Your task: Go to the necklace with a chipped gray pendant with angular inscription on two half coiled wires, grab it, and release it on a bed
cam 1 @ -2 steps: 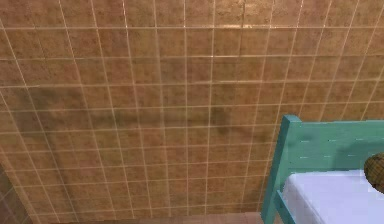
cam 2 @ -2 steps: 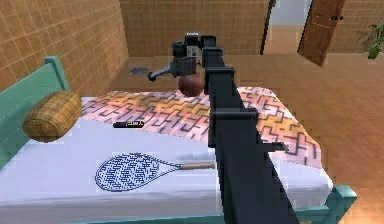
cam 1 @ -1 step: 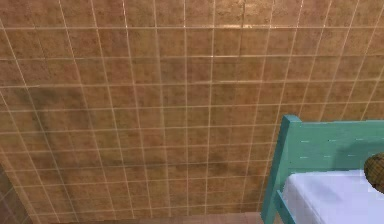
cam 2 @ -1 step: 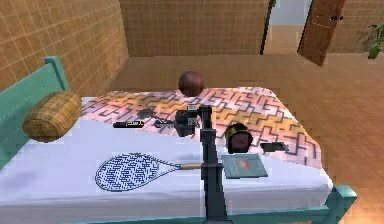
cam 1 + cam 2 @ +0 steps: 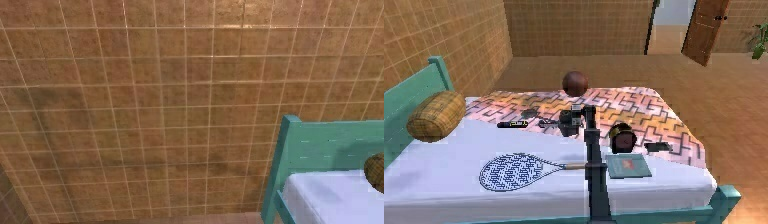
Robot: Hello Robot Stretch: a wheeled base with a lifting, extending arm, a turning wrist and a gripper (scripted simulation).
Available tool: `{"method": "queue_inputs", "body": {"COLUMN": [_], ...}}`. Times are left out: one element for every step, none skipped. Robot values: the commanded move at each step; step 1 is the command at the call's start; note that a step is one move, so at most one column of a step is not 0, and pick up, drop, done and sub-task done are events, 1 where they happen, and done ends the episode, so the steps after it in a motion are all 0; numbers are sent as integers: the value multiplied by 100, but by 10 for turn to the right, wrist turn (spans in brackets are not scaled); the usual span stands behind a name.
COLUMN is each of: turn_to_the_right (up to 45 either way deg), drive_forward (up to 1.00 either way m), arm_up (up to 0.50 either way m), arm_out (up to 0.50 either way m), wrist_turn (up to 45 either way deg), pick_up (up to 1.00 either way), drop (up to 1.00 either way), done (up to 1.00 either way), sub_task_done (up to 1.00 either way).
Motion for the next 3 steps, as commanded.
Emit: {"method": "queue_inputs", "body": {"turn_to_the_right": [0,0,0], "drive_forward": [0,0,0], "arm_up": [0,10,0], "arm_out": [0,0,-8], "wrist_turn": [0,0,0], "pick_up": [0,0,0], "drop": [100,0,0], "done": [0,0,0], "sub_task_done": [0,0,0]}}
